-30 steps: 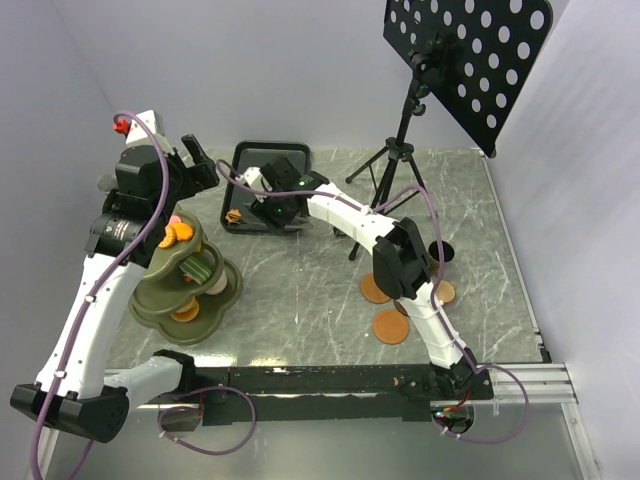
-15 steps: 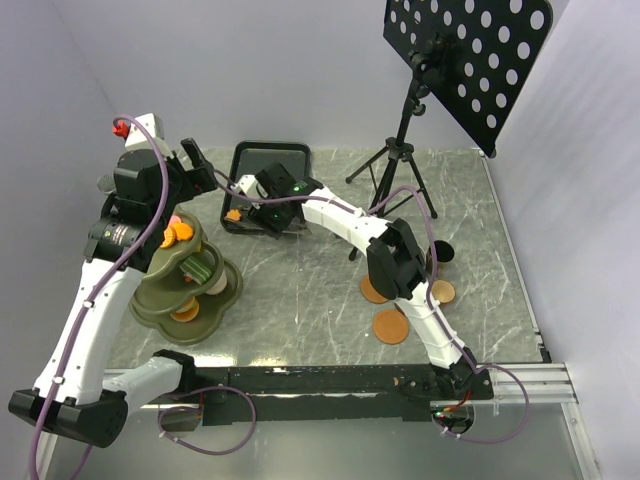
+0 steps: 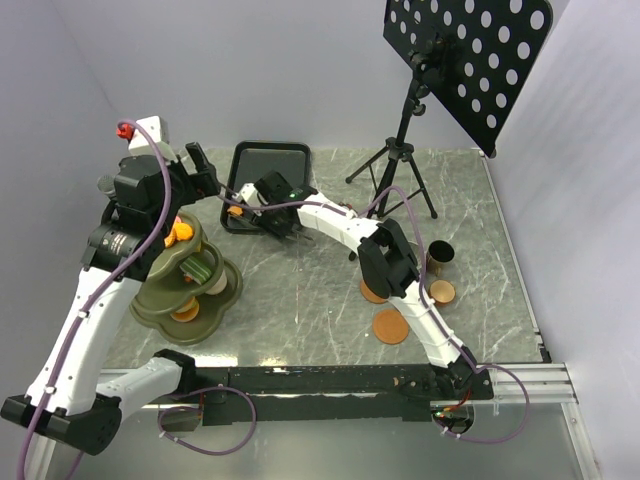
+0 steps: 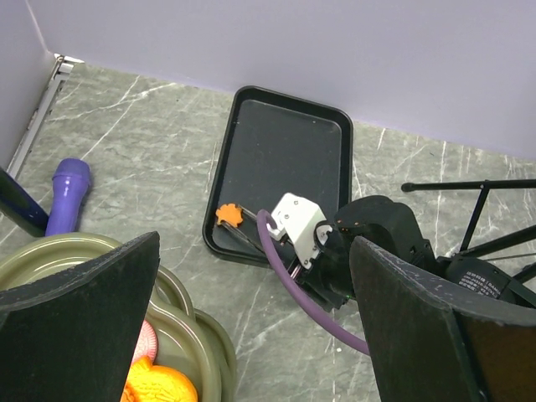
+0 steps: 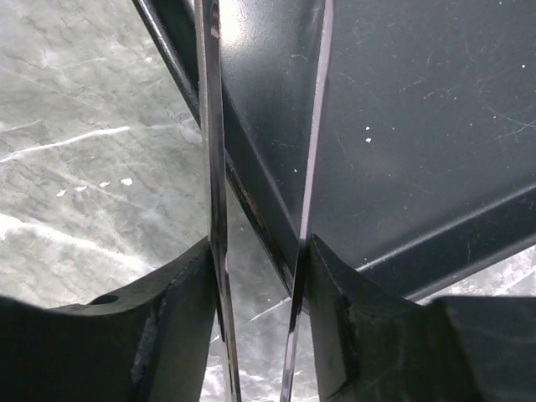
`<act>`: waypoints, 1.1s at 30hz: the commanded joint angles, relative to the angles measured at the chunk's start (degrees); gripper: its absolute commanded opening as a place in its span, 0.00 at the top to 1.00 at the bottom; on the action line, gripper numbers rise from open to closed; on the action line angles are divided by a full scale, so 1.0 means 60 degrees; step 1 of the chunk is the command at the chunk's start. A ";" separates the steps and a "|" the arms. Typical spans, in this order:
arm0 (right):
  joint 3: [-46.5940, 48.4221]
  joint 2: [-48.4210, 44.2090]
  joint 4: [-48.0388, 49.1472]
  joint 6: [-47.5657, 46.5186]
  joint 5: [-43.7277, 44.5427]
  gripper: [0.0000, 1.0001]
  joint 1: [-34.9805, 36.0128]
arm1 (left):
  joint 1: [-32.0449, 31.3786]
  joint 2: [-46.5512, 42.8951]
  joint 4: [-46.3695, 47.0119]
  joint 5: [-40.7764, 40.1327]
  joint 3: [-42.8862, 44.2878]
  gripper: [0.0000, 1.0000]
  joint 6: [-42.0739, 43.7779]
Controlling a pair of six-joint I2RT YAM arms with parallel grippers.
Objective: Serve the afternoon tea
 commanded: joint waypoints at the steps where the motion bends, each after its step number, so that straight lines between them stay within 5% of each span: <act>1: 0.0464 -0.0032 0.0402 -0.0054 0.0183 0.53 0.0072 | -0.0098 -0.0316 0.0032 -0.0282 -0.0024 0.00 0.0196; 10: -0.0032 -0.0792 0.1060 0.0298 0.0828 0.67 0.0116 | -0.0113 -0.0477 -0.0173 -0.0458 0.0413 0.00 -0.0009; 23: -0.3283 -0.4321 0.2819 0.1073 0.0081 0.73 0.0145 | -0.0113 -0.0506 -0.0027 -0.0853 0.1382 0.00 -0.0053; 33: -0.4384 -0.7295 0.2323 0.0650 -0.0242 0.74 0.0788 | -0.0113 -0.0053 0.0207 -0.0897 0.1909 0.00 0.0094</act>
